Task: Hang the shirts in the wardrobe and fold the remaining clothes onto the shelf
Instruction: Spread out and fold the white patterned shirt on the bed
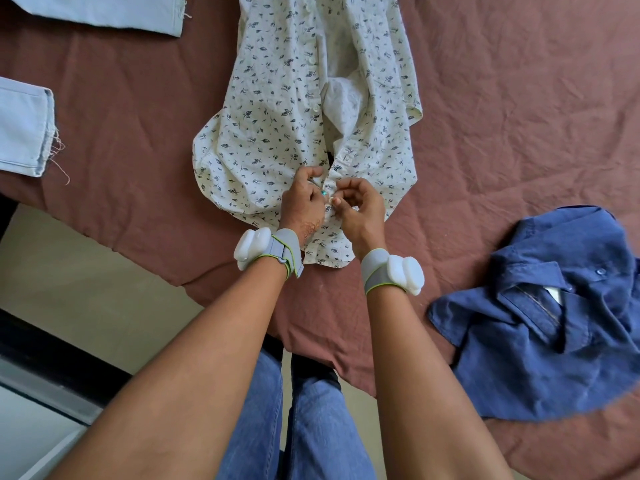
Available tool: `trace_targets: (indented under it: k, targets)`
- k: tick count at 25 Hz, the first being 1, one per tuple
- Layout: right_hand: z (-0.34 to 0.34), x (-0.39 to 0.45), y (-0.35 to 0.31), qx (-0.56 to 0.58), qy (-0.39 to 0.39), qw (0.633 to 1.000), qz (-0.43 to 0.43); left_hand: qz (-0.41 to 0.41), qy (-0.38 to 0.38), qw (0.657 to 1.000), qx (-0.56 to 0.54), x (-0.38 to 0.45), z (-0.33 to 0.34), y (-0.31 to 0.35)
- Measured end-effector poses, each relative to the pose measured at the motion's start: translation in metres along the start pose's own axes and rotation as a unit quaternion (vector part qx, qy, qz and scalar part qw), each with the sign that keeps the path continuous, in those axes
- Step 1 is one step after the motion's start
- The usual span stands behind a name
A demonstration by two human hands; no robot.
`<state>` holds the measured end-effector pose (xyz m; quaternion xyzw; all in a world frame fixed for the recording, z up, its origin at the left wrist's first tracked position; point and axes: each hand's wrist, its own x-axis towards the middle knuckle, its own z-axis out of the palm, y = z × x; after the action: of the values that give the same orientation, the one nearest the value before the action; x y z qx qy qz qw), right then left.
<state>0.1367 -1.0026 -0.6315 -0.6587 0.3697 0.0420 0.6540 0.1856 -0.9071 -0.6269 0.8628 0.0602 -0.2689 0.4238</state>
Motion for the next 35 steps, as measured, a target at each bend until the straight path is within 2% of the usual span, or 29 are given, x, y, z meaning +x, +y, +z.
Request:
trace_targets:
  k: [2,6,10,11,13,15,17,19,20,23,25,28,31,33,35]
  targets:
    - [0.002,0.002,0.001,-0.016,-0.005,1.000,-0.007,-0.008,-0.011,1.000,-0.002,0.002,0.001,0.000]
    - [-0.001,-0.002,0.004,-0.072,-0.008,0.997,-0.030,0.040,-0.036,0.998,0.014,0.005,-0.006,-0.004]
    - [-0.003,0.001,0.000,-0.161,-0.026,0.985,-0.061,0.034,-0.055,0.998,0.020,0.003,-0.011,-0.012]
    - [-0.003,0.001,-0.001,-0.148,-0.014,0.987,-0.061,0.045,-0.045,0.998,0.022,0.001,-0.011,-0.011]
    - [-0.007,-0.001,0.000,-0.097,0.039,0.993,-0.055,0.077,0.024,0.994,0.079,-0.002,-0.018,-0.013]
    - [-0.019,-0.004,0.011,-0.138,0.149,0.979,-0.036,0.090,0.137,0.957,0.238,-0.004,-0.037,-0.028]
    - [-0.036,-0.012,0.029,-0.253,0.225,0.940,0.048,0.066,0.205,0.893,0.395,-0.004,-0.066,-0.060]
    - [-0.041,-0.025,0.048,-0.352,0.200,0.905,0.128,0.025,0.164,0.866,0.472,-0.002,-0.092,-0.090]
    - [-0.040,-0.030,0.054,-0.376,0.171,0.900,0.136,0.021,0.131,0.859,0.495,0.001,-0.099,-0.102]
    - [-0.032,-0.029,0.056,-0.403,0.068,0.909,0.076,0.062,0.115,0.840,0.527,0.017,-0.103,-0.105]
    - [-0.022,-0.021,0.050,-0.381,0.050,0.923,0.037,0.075,0.133,0.861,0.486,0.030,-0.103,-0.096]
    - [0.000,-0.011,0.035,-0.239,0.141,0.960,0.026,0.074,0.167,0.917,0.355,0.041,-0.102,-0.081]
    - [0.009,-0.007,0.028,-0.243,0.232,0.941,0.050,0.025,0.178,0.972,0.151,0.044,-0.108,-0.069]
    - [0.002,-0.002,0.027,-0.184,0.254,0.947,0.061,0.000,0.193,0.979,0.065,0.043,-0.115,-0.068]
    - [-0.010,0.007,0.015,0.006,0.332,0.940,0.086,-0.030,0.229,0.972,0.036,0.043,-0.127,-0.061]
